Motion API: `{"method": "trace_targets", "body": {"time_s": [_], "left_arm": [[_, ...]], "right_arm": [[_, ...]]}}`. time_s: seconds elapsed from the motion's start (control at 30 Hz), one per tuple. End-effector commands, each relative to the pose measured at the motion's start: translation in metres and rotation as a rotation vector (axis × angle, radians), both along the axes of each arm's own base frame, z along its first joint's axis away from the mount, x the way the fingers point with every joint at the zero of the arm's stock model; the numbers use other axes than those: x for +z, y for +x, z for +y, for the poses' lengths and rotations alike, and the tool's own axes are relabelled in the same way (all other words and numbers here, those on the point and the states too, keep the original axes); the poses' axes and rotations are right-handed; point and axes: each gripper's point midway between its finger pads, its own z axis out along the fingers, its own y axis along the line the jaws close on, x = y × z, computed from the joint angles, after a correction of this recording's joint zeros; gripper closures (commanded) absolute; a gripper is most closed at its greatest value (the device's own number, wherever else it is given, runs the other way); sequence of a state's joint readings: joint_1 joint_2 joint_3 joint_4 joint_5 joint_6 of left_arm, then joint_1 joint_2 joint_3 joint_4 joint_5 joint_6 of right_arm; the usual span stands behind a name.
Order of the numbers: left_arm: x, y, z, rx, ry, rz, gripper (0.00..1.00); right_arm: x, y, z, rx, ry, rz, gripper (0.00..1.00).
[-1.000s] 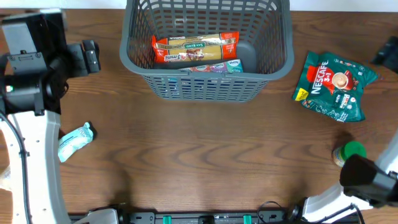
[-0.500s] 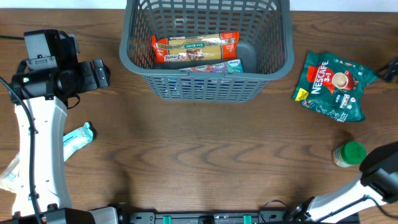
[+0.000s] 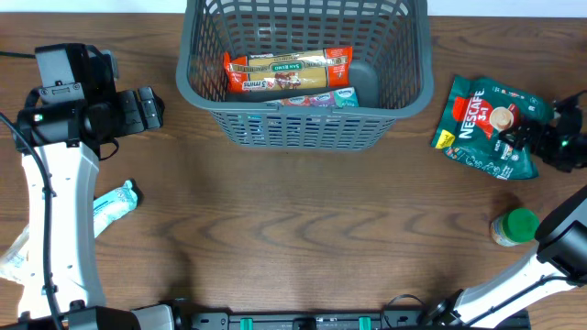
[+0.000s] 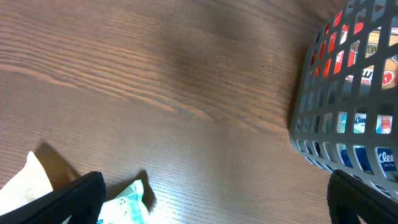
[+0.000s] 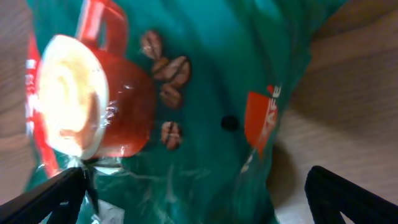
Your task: Pack container
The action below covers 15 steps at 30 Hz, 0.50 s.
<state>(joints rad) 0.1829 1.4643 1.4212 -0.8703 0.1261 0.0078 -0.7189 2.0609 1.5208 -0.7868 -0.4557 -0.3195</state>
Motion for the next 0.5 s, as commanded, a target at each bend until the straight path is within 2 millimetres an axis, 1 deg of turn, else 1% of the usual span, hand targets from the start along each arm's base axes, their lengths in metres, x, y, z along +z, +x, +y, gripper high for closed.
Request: {"method": "trace_targets", "body": {"time_s": [0.0,0.07,0.2,0.33,0.37,0.4,0.43,0.47], "left_arm": [[0.005,0.0,-0.004,-0.028,-0.01,-0.016,0.01],[0.005,0.001,-0.008,-0.043,-0.026,-0.02,0.01],[0.006,0.002,-0.008,-0.045,-0.027,-0.025,0.01],[0.006,0.002,-0.008,-0.045,-0.027,-0.026,0.01],[0.006,0.002,-0.008,-0.045,-0.027,-0.026,0.01],[0.006,0.002,-0.008,-0.045,-0.027,-0.026,0.01],[0.006,0.002,-0.008,-0.045,-0.027,-0.026,0.01],[0.006,0.002,-0.008,-0.045,-0.027,-0.026,0.01]], "right_arm": [[-0.015,-0.002,0.003,-0.003,0.013,-0.02,0.01],[-0.024,-0.002,0.003,-0.019,0.007,-0.034,0.01],[-0.042,-0.001,0.002,-0.061,-0.003,-0.064,0.01],[-0.055,-0.002,0.004,-0.106,0.003,-0.081,0.01],[-0.058,-0.003,0.006,-0.109,0.005,-0.081,0.02],[-0.06,-0.004,0.008,-0.107,0.005,-0.081,0.06],[-0.061,-0.004,0.01,-0.104,0.007,-0.08,0.22],[-0.062,-0.005,0.011,-0.101,0.009,-0.077,0.41]]}}
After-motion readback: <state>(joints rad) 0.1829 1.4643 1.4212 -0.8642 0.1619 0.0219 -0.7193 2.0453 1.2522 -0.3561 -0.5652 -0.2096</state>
